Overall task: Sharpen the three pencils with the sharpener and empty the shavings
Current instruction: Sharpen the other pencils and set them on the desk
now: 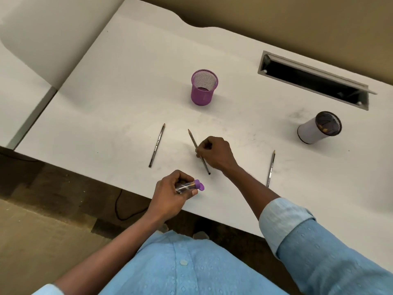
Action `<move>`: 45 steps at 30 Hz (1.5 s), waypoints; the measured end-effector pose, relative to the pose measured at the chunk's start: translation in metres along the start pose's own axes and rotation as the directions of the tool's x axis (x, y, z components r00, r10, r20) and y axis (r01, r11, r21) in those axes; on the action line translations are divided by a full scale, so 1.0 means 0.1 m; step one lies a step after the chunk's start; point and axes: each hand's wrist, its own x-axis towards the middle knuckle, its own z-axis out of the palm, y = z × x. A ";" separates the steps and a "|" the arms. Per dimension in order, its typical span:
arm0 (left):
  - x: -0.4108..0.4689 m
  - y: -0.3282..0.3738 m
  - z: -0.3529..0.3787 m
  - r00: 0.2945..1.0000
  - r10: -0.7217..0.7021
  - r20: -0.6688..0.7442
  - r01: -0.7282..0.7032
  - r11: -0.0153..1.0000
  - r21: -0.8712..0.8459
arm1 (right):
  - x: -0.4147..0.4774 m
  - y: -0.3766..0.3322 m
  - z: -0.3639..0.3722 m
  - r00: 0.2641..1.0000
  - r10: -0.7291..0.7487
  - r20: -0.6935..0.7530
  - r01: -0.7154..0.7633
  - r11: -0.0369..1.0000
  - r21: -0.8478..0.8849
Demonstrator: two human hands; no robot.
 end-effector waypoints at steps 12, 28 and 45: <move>0.19 0.21 0.11 0.997 0.062 0.056 -0.060 0.998 -0.030 | -0.89 0.59 -0.65 0.999 -0.039 -0.036 0.047 0.955 0.292; 0.31 0.41 0.27 0.968 0.151 0.202 -0.144 0.988 -0.049 | -1.29 1.07 -0.96 0.988 -0.131 -0.083 0.151 0.941 0.304; 0.28 0.49 0.29 0.943 0.226 0.244 -0.229 0.973 -0.015 | -1.25 1.06 -1.04 0.882 -0.432 -0.187 0.431 0.901 -0.049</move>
